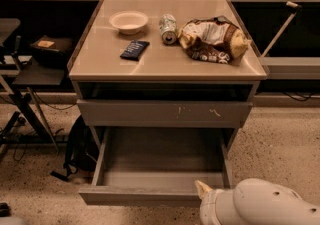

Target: Close middle drawer

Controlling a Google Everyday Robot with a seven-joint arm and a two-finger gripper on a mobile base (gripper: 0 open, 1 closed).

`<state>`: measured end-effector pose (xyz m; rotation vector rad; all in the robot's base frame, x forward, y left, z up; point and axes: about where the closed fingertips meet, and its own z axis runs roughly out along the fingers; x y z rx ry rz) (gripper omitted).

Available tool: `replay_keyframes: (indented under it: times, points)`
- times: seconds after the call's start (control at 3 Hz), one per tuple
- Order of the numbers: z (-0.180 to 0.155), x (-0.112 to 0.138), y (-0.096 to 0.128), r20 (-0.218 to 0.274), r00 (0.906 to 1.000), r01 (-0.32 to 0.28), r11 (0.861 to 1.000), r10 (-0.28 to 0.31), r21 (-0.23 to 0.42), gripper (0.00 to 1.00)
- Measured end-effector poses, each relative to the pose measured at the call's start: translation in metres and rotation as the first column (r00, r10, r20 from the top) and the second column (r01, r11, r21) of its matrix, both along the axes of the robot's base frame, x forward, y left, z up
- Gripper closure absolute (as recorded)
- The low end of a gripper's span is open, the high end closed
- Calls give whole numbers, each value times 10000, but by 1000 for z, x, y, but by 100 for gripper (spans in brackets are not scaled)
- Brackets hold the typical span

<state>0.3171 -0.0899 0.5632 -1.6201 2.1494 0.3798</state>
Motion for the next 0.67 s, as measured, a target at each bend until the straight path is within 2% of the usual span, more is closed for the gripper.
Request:
replay_keyframes:
  times: [0.33,0.67]
  points:
    - [-10,-5,-24,50,9991,414,9990,-415,166,0]
    - [-58,-20,-72,-281,9896,1419,9894,-1411,310,0]
